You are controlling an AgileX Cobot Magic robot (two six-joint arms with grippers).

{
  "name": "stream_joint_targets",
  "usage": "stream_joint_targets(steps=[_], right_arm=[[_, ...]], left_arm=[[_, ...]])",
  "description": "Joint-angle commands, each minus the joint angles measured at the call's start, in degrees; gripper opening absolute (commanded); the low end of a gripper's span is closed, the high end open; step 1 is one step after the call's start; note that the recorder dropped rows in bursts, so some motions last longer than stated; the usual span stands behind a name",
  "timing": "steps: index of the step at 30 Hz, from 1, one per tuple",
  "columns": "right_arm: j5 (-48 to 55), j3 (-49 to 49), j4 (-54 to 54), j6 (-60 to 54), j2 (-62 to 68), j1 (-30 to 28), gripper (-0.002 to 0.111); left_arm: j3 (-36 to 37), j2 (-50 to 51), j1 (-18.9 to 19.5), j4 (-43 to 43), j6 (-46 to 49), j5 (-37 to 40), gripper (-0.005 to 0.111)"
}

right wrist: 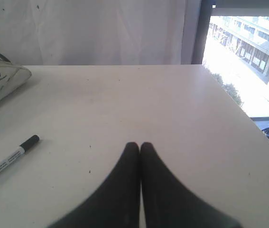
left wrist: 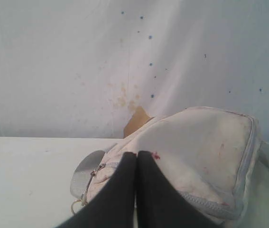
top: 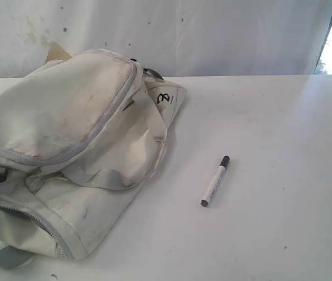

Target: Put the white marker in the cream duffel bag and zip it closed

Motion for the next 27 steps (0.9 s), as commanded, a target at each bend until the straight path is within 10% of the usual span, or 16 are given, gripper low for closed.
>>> stream_joint_targets(steps=[1, 27], right_arm=[[0.08, 0.26, -0.04, 0.2, -0.26, -0.34, 0.0], [-9.49, -3.01, -0.04, 0.2, -0.26, -0.34, 0.0]], left_arm=[[0.26, -0.19, -0.25, -0.64, -0.09, -0.01, 0.0], [-4.07, -0.19, -0.25, -0.64, -0.23, 1.32, 0.0]])
